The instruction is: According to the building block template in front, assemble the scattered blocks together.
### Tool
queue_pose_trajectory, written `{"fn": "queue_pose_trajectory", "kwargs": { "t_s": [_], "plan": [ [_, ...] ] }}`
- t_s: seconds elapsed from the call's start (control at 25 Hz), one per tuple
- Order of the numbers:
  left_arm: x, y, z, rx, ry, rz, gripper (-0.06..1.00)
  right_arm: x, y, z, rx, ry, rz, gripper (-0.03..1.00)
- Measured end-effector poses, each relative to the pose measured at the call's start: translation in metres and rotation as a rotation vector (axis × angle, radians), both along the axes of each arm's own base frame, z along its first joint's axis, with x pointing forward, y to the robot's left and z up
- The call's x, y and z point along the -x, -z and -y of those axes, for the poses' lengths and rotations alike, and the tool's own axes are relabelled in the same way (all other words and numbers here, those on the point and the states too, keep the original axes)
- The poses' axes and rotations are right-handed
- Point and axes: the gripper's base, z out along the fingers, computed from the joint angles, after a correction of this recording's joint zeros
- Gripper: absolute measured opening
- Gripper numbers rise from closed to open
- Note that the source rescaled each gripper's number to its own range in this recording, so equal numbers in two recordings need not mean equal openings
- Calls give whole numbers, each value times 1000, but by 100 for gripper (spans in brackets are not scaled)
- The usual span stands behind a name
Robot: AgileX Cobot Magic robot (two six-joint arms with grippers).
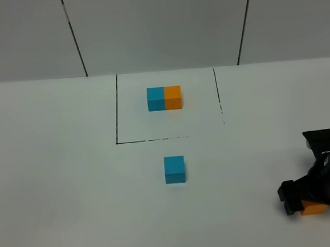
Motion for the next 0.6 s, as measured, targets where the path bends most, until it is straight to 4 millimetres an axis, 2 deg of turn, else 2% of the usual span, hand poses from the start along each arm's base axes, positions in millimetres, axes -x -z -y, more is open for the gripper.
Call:
{"fn": "queue_pose_trajectory", "kwargs": {
  "t_s": [0.2, 0.32, 0.4, 0.6],
  "plan": [
    [0, 0, 0, 0, 0, 0, 68, 0, 1, 0, 2, -5, -4, 71],
    [0, 0, 0, 0, 0, 0, 68, 0, 1, 0, 8, -16, -6, 61],
    [0, 0, 0, 0, 0, 0, 68, 0, 2, 1, 14, -23, -10, 48],
    [0, 0, 0, 0, 0, 0, 68, 2, 2, 1, 16, -28, -36, 0]
  ]
}}
